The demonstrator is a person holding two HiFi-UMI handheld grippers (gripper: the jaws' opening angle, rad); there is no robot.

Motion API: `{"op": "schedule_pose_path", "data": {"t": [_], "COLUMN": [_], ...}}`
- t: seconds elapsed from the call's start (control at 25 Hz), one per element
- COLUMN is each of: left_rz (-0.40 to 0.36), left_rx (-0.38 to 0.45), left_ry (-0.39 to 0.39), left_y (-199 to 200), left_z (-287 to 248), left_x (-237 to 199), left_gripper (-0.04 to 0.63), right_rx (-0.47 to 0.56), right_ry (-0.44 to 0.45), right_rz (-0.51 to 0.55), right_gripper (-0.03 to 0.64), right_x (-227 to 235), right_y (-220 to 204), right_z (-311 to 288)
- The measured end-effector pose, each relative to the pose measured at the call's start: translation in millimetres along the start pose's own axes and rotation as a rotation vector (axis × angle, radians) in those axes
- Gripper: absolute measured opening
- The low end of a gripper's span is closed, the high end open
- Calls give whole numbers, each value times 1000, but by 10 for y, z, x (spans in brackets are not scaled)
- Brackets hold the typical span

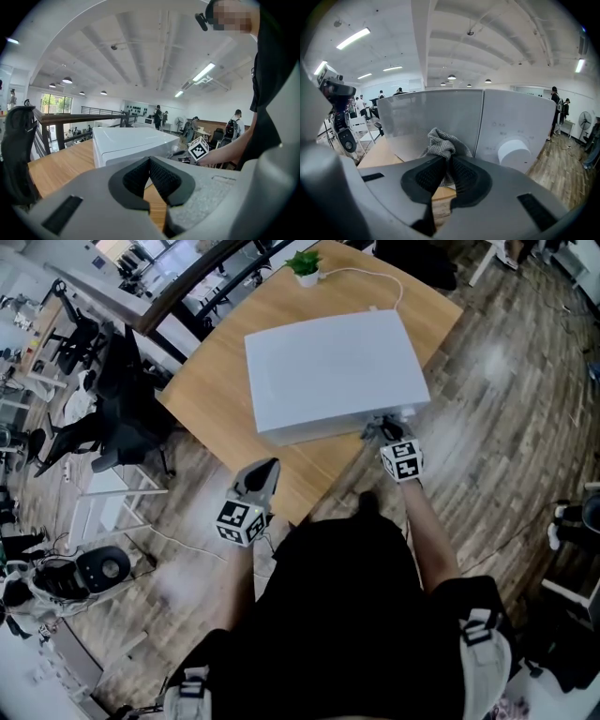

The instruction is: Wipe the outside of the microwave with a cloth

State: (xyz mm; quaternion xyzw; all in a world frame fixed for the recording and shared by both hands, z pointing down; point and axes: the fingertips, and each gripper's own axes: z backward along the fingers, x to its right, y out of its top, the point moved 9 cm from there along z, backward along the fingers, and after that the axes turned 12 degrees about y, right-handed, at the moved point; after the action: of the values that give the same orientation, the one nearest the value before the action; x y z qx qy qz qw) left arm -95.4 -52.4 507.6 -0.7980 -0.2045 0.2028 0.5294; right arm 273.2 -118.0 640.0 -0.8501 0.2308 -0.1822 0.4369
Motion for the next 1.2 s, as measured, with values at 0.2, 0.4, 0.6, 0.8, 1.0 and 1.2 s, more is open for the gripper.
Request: {"op": "schedule_pose_path", "data": {"t": [0.2,0.4,0.6,0.8,1.0,1.2], "left_rz": [14,23,29,33,41,51], "left_rx": [-1,-1,-4,-1,3,5], "left_ry": [20,41,61,77,92,116], "left_y": [-50,-50,-122,-130,-138,-195], "left_z": [84,182,281,333,412,526], "left_x": [-71,-142,-216,-263,-290,-346], "left_gripper": [2,2,2,2,2,2], "right_rx": [-6,-25,-8,-19,-5,-25], "right_ry": [30,61,84,123,147,192], "right_rz": [12,15,19,33,60,62], "right_gripper": [35,35,35,35,35,34], "right_x": [-126,-257,-386,-527,-656,-852], "right_y": [19,62,69,126,174,231], "right_z": [-115,-193,-305,-415,-528,-611]}}
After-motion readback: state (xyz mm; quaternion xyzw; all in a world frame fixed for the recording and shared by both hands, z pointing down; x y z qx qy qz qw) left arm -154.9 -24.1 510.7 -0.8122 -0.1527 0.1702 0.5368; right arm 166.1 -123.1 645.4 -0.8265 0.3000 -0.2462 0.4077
